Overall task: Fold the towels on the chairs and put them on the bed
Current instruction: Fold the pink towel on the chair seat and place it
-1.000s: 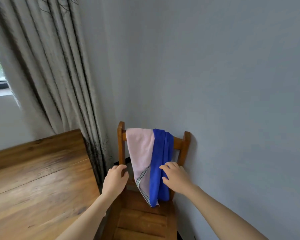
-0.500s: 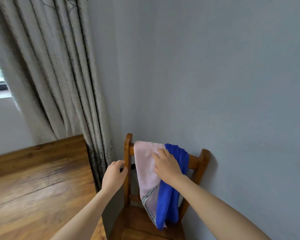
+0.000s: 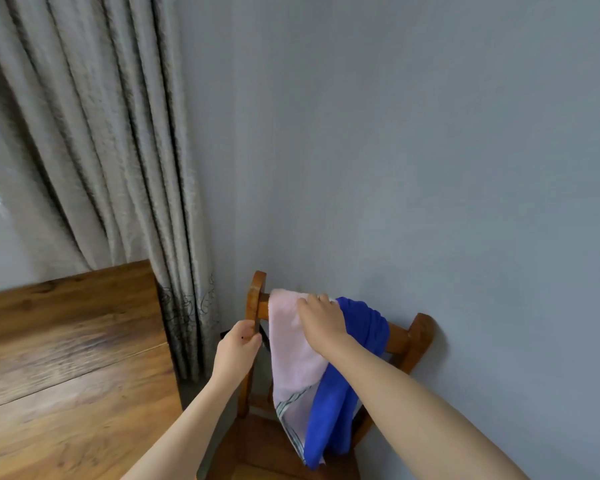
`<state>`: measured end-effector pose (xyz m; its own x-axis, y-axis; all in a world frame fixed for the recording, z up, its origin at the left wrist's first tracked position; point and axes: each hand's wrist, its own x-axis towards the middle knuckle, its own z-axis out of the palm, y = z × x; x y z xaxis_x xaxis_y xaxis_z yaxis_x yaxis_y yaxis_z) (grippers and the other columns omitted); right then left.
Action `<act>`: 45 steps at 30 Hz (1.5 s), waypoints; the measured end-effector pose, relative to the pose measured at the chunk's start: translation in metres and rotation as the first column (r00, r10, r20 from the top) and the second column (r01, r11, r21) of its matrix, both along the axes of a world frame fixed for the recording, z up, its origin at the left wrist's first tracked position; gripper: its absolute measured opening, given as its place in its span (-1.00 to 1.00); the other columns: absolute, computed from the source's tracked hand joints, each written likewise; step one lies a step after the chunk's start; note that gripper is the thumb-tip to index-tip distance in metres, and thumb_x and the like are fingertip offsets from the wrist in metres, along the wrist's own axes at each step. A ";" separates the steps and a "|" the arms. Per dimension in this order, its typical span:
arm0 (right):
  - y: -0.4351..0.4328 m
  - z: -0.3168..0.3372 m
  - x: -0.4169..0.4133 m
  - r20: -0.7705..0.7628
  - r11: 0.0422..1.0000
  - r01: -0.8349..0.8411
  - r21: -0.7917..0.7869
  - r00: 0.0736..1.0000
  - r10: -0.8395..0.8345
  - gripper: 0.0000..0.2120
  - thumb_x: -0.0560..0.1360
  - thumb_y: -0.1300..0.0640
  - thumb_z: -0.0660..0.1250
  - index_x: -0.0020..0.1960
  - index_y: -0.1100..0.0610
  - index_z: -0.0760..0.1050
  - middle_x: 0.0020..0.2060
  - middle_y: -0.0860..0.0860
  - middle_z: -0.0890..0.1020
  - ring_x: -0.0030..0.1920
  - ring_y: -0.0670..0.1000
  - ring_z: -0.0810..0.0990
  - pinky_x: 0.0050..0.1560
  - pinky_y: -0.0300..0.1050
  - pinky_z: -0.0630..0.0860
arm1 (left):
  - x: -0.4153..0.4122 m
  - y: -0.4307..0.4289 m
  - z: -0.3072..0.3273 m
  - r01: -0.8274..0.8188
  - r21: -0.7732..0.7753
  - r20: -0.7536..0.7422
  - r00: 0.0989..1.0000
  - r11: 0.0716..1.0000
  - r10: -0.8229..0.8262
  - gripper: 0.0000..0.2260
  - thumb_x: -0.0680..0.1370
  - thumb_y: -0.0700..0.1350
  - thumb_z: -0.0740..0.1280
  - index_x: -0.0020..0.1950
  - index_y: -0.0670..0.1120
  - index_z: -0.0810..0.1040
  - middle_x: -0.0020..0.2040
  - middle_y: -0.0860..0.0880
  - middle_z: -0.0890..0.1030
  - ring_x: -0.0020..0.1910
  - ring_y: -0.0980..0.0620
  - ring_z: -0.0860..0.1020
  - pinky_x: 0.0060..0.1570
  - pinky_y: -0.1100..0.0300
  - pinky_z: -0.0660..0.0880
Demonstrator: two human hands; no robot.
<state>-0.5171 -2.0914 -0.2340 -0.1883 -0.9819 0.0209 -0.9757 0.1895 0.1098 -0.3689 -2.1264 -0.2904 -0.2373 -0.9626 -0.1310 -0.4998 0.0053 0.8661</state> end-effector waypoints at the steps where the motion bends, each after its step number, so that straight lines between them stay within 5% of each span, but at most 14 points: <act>1: -0.001 -0.001 -0.001 -0.004 1.000 -0.001 -0.001 1.000 0.001 -0.71 0.57 0.23 0.20 0.29 0.21 0.34 0.20 0.16 0.50 0.18 0.14 0.44 0.13 -0.03 0.44 | -0.005 -0.001 0.001 0.008 0.039 -0.030 1.000 0.999 -0.007 -0.63 0.56 -0.12 0.26 0.36 -0.13 0.37 0.26 -0.10 0.51 0.21 -0.08 0.49 0.17 0.12 0.43; 4: -0.001 -0.005 0.000 -0.022 1.000 0.001 -0.029 1.000 -0.002 -0.73 0.57 0.24 0.18 0.27 0.22 0.34 0.18 0.17 0.50 0.17 0.13 0.43 0.10 -0.04 0.43 | -0.020 -0.001 0.011 0.101 0.142 -0.151 0.985 0.985 -0.079 -0.68 0.56 -0.12 0.27 0.31 -0.07 0.39 0.17 0.02 0.48 0.18 -0.01 0.47 0.09 0.21 0.41; 6: -0.002 -0.006 0.000 -0.029 0.998 0.010 -0.067 0.999 -0.012 -0.70 0.57 0.23 0.20 0.29 0.20 0.32 0.21 0.18 0.45 0.19 0.13 0.42 0.12 -0.06 0.43 | -0.031 -0.003 0.019 0.117 0.197 -0.254 0.965 0.973 -0.065 -0.91 0.57 -0.14 0.26 -0.03 0.06 0.44 -0.07 0.11 0.47 -0.03 0.10 0.46 -0.13 0.34 0.39; 8: -0.002 -0.006 -0.003 -0.013 0.995 0.041 -0.087 0.999 -0.043 -0.67 0.57 0.25 0.19 0.32 0.18 0.29 0.22 0.18 0.43 0.20 0.14 0.40 0.12 -0.07 0.42 | -0.041 -0.008 0.022 0.052 0.232 -0.315 0.949 0.971 0.025 -0.80 0.57 -0.13 0.26 -0.24 0.07 0.37 -0.23 0.08 0.44 -0.20 0.12 0.43 -0.24 0.34 0.35; 14: -0.001 0.004 -0.014 0.075 0.996 0.043 -0.079 0.996 -0.037 -0.75 0.59 0.28 0.09 0.24 0.22 0.40 0.18 0.14 0.52 0.18 0.12 0.44 0.07 -0.10 0.39 | -0.054 -0.014 0.020 -0.022 0.308 -0.256 0.961 0.951 0.105 -0.84 0.54 -0.10 0.30 -0.18 -0.14 0.51 -0.28 -0.11 0.48 -0.30 0.02 0.43 -0.27 0.24 0.39; 17: 0.005 0.005 -0.013 0.127 0.995 0.048 -0.090 0.991 -0.036 -0.75 0.58 0.31 0.07 0.17 0.23 0.45 0.12 0.14 0.55 0.14 0.12 0.45 -0.11 -0.11 0.30 | -0.049 -0.006 0.026 0.009 0.261 -0.284 0.956 0.965 0.068 -0.83 0.54 -0.12 0.30 -0.21 -0.16 0.47 -0.30 -0.11 0.45 -0.32 0.02 0.41 -0.31 0.26 0.37; 20: 0.018 0.004 -0.011 0.199 0.963 0.009 -0.270 0.979 0.046 -0.82 0.46 0.38 0.17 -0.05 0.26 0.52 -0.14 0.12 0.61 -0.09 0.15 0.55 -0.35 -0.21 0.18 | -0.029 0.010 0.031 0.011 0.192 -0.351 0.935 0.981 0.058 -0.78 0.54 -0.17 0.29 -0.30 -0.16 0.39 -0.38 -0.06 0.35 -0.36 0.04 0.32 -0.35 0.26 0.27; 23: 0.032 0.011 -0.007 0.204 0.905 -0.059 -0.421 0.966 0.158 -0.92 0.24 0.31 0.31 -0.30 0.18 0.53 -0.43 0.00 0.56 -0.43 0.02 0.53 -0.57 -0.36 0.12 | -0.007 0.022 0.039 0.002 0.138 -0.428 0.902 0.990 0.058 -0.78 0.54 -0.16 0.30 -0.19 -0.32 0.45 -0.31 -0.17 0.44 -0.30 -0.03 0.39 -0.28 0.18 0.32; 27: 0.045 0.025 0.005 0.351 0.870 -0.041 -0.491 0.905 0.240 -0.88 0.40 0.34 0.29 -0.11 0.25 0.57 -0.25 0.08 0.62 -0.26 0.06 0.56 -0.39 -0.08 0.49 | 0.005 0.031 0.064 0.008 0.077 -0.511 0.859 0.997 0.033 -0.81 0.54 -0.16 0.28 -0.06 -0.30 0.48 -0.21 -0.18 0.52 -0.21 -0.02 0.46 -0.19 0.10 0.40; 30: 0.044 0.049 0.008 0.470 0.851 0.059 -0.521 0.853 0.228 -0.83 0.48 0.33 0.24 0.03 0.27 0.55 -0.07 0.09 0.62 -0.09 0.00 0.53 -0.14 -0.21 0.42 | 0.005 0.030 0.088 -0.021 0.072 -0.552 0.832 0.997 0.057 -0.88 0.53 -0.15 0.29 -0.16 -0.17 0.49 -0.26 -0.06 0.48 -0.24 0.02 0.41 -0.20 0.12 0.36; 35: 0.053 0.076 0.012 0.549 0.795 0.161 -0.584 0.800 0.241 -0.85 0.46 0.36 0.24 -0.03 0.29 0.55 -0.10 0.14 0.60 -0.16 0.05 0.51 -0.18 -0.30 0.36 | 0.001 0.036 0.114 -0.038 0.110 -0.640 0.762 0.993 0.100 -0.88 0.52 -0.16 0.29 -0.22 -0.10 0.47 -0.32 0.00 0.44 -0.31 0.05 0.36 -0.32 0.21 0.29; 39: 0.074 0.086 0.012 0.507 0.771 0.081 -0.632 0.795 0.332 -0.89 0.49 0.33 0.26 -0.04 0.29 0.55 -0.13 0.13 0.61 -0.19 -0.07 0.45 -0.24 -0.50 0.33 | 0.012 0.046 0.119 0.082 0.326 -0.727 0.658 0.942 0.195 -0.74 0.55 0.02 0.26 0.04 -0.17 0.52 -0.16 -0.13 0.54 -0.21 -0.04 0.49 -0.25 0.14 0.42; 42: 0.090 0.090 0.011 0.517 0.766 0.065 -0.640 0.773 0.366 -0.90 0.50 0.32 0.28 -0.03 0.31 0.55 -0.11 0.15 0.62 -0.16 -0.01 0.50 -0.23 -0.53 0.35 | 0.022 0.057 0.116 0.165 0.544 -0.643 0.712 0.823 0.283 -0.42 0.54 0.23 0.17 0.19 -0.29 0.44 -0.10 -0.19 0.56 -0.21 -0.07 0.54 -0.28 0.14 0.52; 45: 0.110 0.090 0.013 0.561 0.798 0.023 -0.603 0.723 0.403 -0.87 0.51 0.32 0.27 0.02 0.29 0.55 -0.05 0.15 0.63 -0.10 -0.03 0.52 -0.20 -0.56 0.39 | 0.029 0.074 0.107 0.200 0.694 -0.571 0.738 0.692 0.359 -0.27 0.52 0.30 0.12 0.27 -0.37 0.33 0.02 -0.22 0.57 -0.05 -0.11 0.57 -0.07 0.12 0.53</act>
